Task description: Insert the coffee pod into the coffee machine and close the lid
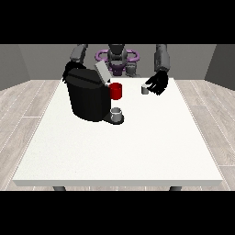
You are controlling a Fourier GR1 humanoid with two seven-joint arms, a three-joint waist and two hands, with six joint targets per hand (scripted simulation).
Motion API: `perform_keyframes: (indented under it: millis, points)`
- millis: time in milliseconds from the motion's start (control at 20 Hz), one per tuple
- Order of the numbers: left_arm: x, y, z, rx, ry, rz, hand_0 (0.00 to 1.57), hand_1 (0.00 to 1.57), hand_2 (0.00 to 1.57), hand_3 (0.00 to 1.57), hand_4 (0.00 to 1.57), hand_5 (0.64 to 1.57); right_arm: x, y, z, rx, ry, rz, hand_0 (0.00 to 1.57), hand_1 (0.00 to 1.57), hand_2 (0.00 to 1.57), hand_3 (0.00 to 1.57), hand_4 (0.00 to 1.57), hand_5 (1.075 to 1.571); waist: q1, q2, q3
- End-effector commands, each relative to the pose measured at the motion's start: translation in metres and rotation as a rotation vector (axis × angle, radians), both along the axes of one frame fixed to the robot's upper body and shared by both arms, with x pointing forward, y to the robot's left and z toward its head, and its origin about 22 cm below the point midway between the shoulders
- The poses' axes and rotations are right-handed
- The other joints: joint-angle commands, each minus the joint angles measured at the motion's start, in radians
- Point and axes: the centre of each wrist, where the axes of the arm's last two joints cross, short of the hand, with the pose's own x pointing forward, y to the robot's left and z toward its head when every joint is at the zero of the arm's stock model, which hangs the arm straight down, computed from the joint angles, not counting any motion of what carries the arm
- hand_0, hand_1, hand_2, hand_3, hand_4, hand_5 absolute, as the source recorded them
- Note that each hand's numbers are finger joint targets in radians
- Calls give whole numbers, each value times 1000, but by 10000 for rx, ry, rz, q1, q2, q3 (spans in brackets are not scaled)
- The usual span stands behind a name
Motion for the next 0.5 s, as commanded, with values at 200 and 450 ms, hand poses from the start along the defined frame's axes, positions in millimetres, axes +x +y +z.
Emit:
perform_keyframes:
  millis: [200, 450]
  points:
    - [31, -31, 61, -13, -333, -871, 1256, 1256, 1331, 1292, 545, 1571, -5, -4, -25, -203, 224, 79, 0, 0, 0, 0, 507, 1571, 101, -305, -2]
    - [42, -24, 93, -299, -928, -965, 1256, 1256, 1331, 1292, 545, 1571, 16, -5, -1, 16, -609, 272, 0, 0, 0, 0, 492, 1571, -50, 282, -3]
